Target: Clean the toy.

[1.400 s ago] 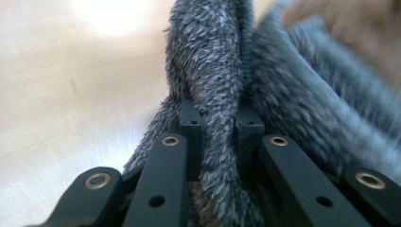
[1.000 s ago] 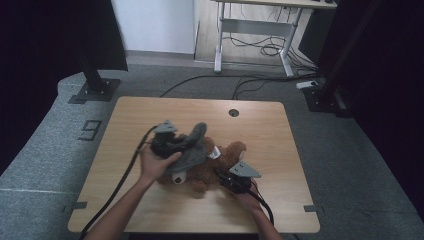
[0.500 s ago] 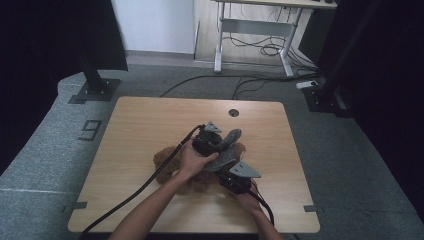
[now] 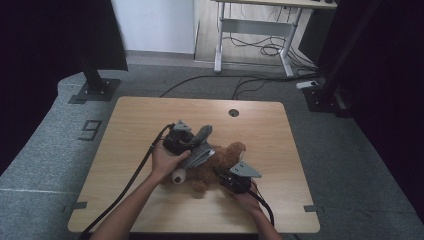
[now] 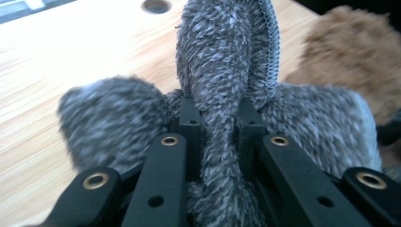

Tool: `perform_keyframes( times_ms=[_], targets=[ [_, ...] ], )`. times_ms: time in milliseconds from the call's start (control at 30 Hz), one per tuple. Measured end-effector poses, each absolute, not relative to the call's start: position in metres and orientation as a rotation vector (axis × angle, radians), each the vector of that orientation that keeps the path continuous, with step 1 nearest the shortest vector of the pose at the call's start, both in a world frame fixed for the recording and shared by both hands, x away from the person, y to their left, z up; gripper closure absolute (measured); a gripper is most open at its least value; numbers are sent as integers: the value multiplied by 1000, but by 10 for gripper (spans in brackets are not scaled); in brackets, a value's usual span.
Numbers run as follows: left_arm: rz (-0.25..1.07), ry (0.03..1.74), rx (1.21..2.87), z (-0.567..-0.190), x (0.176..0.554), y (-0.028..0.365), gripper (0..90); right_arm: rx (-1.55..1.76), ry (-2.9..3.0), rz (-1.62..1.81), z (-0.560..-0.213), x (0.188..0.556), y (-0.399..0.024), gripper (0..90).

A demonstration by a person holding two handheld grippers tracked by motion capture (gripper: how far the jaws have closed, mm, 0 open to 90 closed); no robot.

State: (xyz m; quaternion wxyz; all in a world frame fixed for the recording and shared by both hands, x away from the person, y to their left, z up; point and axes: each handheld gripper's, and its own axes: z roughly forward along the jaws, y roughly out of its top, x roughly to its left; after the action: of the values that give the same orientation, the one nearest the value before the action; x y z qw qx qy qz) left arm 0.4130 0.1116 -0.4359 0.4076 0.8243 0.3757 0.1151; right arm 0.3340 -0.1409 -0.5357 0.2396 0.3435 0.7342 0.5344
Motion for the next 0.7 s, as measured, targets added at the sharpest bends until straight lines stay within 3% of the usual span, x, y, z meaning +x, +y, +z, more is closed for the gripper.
perform_keyframes(
  times_ms=[433, 700],
  targets=[
    [269, 1027, 1933, -441, 392, 193, 774, 939, 2010, 1466, -536, 334, -140, 602],
    [245, 1116, 1897, -464, 384, 230, 772, 940, 2011, 1465, -536, 334, -140, 602]
  ],
)
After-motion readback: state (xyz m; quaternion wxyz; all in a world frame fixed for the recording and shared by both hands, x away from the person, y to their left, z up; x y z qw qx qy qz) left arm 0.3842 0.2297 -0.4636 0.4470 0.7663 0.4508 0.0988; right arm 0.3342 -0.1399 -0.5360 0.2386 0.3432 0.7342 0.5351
